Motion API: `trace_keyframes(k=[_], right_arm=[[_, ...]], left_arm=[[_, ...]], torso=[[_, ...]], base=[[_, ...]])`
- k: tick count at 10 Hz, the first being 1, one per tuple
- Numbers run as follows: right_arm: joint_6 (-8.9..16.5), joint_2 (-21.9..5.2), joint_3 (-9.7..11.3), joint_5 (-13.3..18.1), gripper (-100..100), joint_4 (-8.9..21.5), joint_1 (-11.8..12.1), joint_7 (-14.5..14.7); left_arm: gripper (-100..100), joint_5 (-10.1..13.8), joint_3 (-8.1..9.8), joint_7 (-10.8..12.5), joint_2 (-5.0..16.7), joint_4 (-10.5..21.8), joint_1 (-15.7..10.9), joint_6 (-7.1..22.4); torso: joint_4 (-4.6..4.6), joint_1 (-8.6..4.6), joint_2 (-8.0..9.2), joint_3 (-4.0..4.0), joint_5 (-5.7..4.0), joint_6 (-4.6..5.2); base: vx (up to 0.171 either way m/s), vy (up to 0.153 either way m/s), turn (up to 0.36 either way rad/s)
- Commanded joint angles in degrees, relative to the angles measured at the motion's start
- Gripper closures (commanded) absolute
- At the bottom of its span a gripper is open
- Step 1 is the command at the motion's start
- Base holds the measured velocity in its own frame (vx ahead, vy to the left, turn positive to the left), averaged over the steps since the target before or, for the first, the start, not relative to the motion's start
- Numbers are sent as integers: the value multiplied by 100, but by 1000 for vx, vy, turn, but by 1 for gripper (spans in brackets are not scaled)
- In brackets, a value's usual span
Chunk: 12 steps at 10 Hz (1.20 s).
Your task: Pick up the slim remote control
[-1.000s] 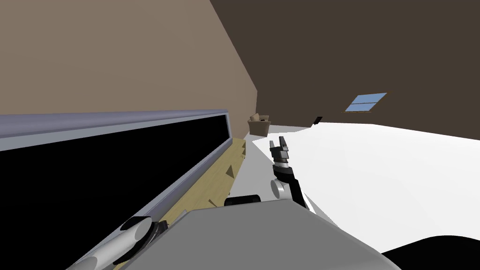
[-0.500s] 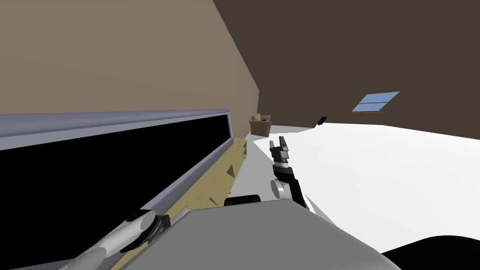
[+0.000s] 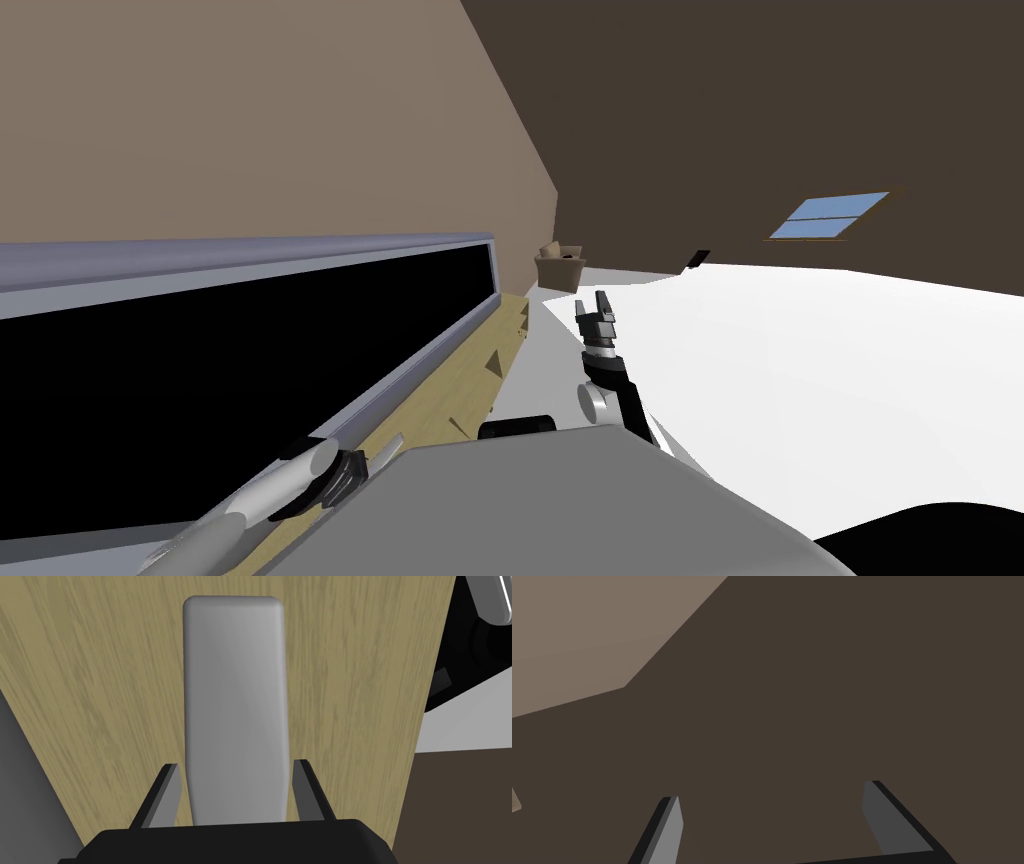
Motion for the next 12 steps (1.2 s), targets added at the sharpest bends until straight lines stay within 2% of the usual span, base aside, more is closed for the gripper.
trace_keyframes(k=[1, 2, 3, 4, 5, 6, 7, 8, 9, 10, 11, 12], right_arm=[[0, 0, 0, 0, 0, 0, 0, 0], [0, 0, 0, 0, 0, 0, 0, 0], [0, 0, 0, 0, 0, 0, 0, 0], [0, 0, 0, 0, 0, 0, 0, 0], [0, 0, 0, 0, 0, 0, 0, 0], [0, 0, 0, 0, 0, 0, 0, 0], [0, 0, 0, 0, 0, 0, 0, 0], [0, 0, 0, 0, 0, 0, 0, 0], [0, 0, 0, 0, 0, 0, 0, 0], [0, 0, 0, 0, 0, 0, 0, 0], [0, 0, 0, 0, 0, 0, 0, 0], [0, 0, 0, 0, 0, 0, 0, 0]], left_arm=[[100, -132, 269, 5, -17, -23, 10, 93], [100, -404, 441, -116, -222, 39, -35, 371], [100, -548, 617, -116, -222, 39, -35, 442], [100, -548, 778, -116, -222, 39, -35, 442], [100, -796, 955, -237, -427, 100, -80, 724], [100, -963, 1138, -237, -427, 100, -80, 792], [100, -965, 1287, -237, -427, 100, -80, 792], [100, -1232, 1466, -358, -632, 161, -125, 1069], [100, -1382, 1647, -358, -632, 161, -125, 1141], [100, -1382, 1795, -358, -632, 161, -125, 1141], [100, -1346, 1686, -384, -636, 215, -144, 1108], [0, -1351, 1703, -393, -639, 224, -147, 1115]], torso=[[0, 0, 0, 0, 0, 0], [3, 0, -1, 1, -4, 4], [0, 0, 0, 0, 2, -3], [0, 0, 1, 1, -2, -3], [3, -1, -1, 1, -5, 1], [-1, -4, 2, 0, 1, -7], [0, -3, 2, 1, -2, -3], [3, -3, 0, 1, -4, 0], [-1, -4, 1, 0, 0, -7], [-1, -3, 2, 0, -2, -6], [2, -2, -1, 0, -4, -2], [1, 0, -3, -1, -3, -1]], base=[[-8, -2, 4], [-7, 2, 75], [-7, -8, 73], [-7, -9, 5], [-6, -5, 99], [-7, -12, 52], [-6, -8, -10], [-6, -5, 75], [-7, -12, 67], [-6, -8, 12], [0, 0, 0], [0, 0, 0]])
